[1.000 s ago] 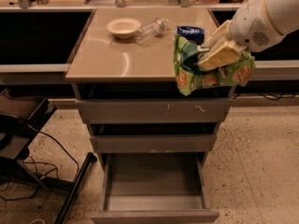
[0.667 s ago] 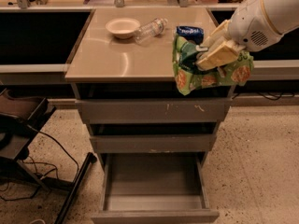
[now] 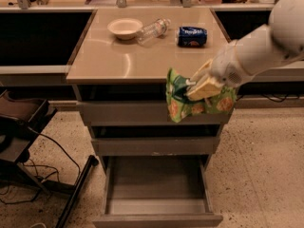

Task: Place green rice chip bag into bottom drawer

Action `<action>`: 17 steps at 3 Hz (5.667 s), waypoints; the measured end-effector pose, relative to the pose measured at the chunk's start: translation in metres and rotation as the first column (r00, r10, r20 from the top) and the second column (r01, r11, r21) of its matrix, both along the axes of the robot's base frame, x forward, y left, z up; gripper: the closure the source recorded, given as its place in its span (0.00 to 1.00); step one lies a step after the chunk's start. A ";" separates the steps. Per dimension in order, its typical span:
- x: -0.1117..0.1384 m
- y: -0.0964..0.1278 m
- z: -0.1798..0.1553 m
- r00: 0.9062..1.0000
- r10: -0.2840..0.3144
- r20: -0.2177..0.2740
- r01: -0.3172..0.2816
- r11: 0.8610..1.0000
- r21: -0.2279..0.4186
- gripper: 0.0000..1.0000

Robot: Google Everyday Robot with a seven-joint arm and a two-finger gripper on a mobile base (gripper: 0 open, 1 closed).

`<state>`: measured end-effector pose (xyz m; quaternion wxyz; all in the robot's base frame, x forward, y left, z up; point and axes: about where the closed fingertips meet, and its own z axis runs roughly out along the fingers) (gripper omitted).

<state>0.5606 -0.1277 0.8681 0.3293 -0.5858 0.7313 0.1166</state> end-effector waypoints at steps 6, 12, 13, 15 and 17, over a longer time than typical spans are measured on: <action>-0.023 0.002 -0.403 0.927 -0.137 -0.349 0.190 0.974 0.122 1.00; 0.001 0.025 -0.714 0.794 -0.103 -0.599 0.307 0.919 0.249 0.81; 0.001 0.025 -0.714 0.794 -0.103 -0.599 0.306 0.919 0.249 0.58; 0.001 0.025 -0.714 0.794 -0.102 -0.599 0.306 0.919 0.249 0.11; 0.001 0.025 -0.714 0.794 -0.102 -0.600 0.306 0.919 0.249 0.00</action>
Offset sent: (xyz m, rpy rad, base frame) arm -0.0232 -0.0077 -0.3621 0.0871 0.2964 -0.1699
